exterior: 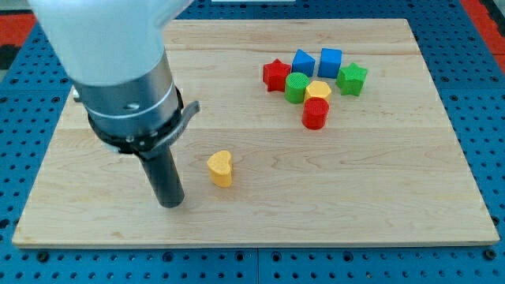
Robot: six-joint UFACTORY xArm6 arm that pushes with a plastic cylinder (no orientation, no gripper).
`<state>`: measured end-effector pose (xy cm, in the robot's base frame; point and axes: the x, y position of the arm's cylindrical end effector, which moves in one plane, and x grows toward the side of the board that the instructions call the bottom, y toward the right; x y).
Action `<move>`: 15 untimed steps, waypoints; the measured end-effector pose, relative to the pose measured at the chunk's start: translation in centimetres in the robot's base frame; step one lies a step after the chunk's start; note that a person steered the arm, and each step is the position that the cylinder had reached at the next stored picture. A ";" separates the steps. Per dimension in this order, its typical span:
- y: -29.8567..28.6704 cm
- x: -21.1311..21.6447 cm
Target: Slide yellow heart closer to red circle
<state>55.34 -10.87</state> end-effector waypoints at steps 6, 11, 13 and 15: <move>5.1 -2.5; 12.8 -2.9; 13.5 -4.5; 14.0 -6.0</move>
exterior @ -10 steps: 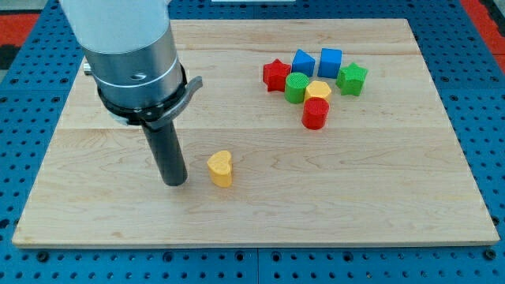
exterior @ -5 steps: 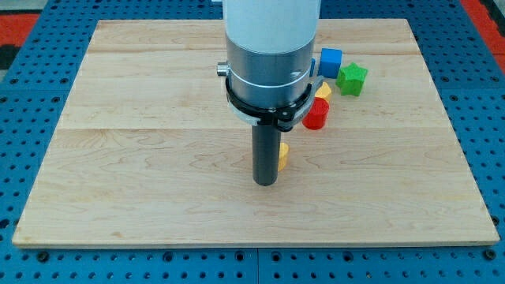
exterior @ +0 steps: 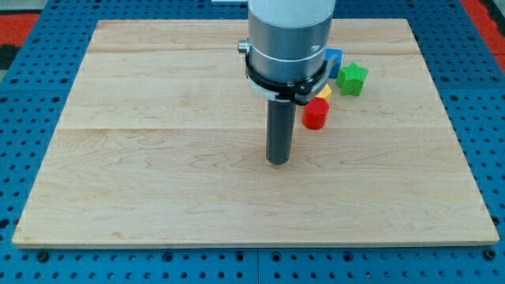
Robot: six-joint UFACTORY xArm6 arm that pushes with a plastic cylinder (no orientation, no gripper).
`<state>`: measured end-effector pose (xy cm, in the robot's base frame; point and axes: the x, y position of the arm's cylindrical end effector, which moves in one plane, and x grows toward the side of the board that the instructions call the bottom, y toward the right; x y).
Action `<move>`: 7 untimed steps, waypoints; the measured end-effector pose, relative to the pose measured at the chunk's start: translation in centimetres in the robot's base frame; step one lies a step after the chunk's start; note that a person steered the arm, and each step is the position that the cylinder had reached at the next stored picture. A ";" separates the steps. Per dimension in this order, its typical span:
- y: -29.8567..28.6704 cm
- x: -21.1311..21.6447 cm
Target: Slide yellow heart closer to red circle
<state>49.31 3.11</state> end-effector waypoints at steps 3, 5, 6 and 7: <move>0.7 -2.0; 0.9 -3.3; -0.2 -3.3; -3.8 -3.2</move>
